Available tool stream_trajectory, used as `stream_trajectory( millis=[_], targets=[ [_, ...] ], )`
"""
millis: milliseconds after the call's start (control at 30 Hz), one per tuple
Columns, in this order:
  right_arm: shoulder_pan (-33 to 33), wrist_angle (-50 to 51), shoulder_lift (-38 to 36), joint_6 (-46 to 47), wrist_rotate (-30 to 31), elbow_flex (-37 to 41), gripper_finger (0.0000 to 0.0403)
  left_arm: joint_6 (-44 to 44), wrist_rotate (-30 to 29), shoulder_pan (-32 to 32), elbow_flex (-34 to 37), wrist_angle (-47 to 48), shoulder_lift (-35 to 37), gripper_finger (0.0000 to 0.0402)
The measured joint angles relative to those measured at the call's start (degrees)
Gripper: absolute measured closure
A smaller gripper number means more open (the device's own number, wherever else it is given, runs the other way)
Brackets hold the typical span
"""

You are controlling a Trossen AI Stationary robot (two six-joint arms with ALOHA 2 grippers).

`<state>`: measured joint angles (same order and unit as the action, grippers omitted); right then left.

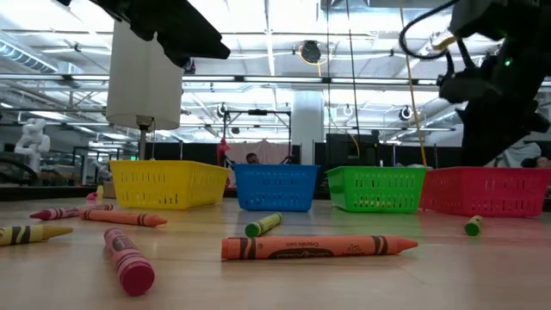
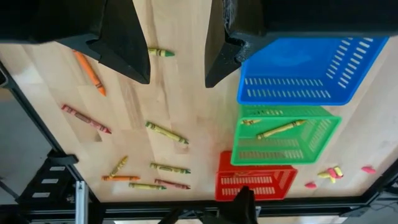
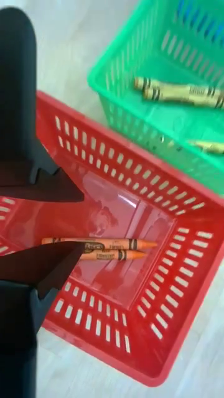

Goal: Sort crayons
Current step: Put the orange crayon into the red bin

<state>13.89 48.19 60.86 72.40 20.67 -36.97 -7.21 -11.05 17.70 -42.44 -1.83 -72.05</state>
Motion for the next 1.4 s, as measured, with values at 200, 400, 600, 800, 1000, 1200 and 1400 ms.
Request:
stream_trajectory(
  millis=[200, 400, 600, 800, 1000, 1200, 1400],
  targets=[
    [2.8, -0.6, -3.3, -4.5, 2.5, -2.9, 0.0305, 0.0, -0.5, 2.3, 0.0, -0.2, 0.0, 0.0251],
    [7.2, -9.1, -3.6, -16.7, 10.0, -3.8, 0.0305, 0.0, -4.0, 5.4, 0.0, -0.9, -1.5, 0.0251],
    [10.8, -18.5, -3.5, -27.9, 14.6, -3.8, 0.0305, -5.6, -3.7, 7.9, 0.0, -0.4, -6.8, 0.0251],
    [13.6, -26.4, -3.5, -38.5, 18.5, -3.8, 0.0305, -6.6, -3.6, 8.0, 0.0, -0.6, -12.7, 0.0251],
    [14.5, -31.9, -2.9, -44.9, 18.6, -3.8, 0.0305, -9.9, -3.5, 9.6, 0.0, -0.7, -16.6, 0.0251],
    [14.7, -37.9, 0.3, -51.1, 18.7, -3.8, 0.0305, -12.0, -2.7, 12.4, 0.0, -0.6, -18.0, 0.0251],
    [14.7, -42.8, 4.7, -53.8, 18.9, -3.8, 0.0305, -15.0, -3.4, 14.1, 0.0, -0.2, -18.6, 0.0217]
  ],
)
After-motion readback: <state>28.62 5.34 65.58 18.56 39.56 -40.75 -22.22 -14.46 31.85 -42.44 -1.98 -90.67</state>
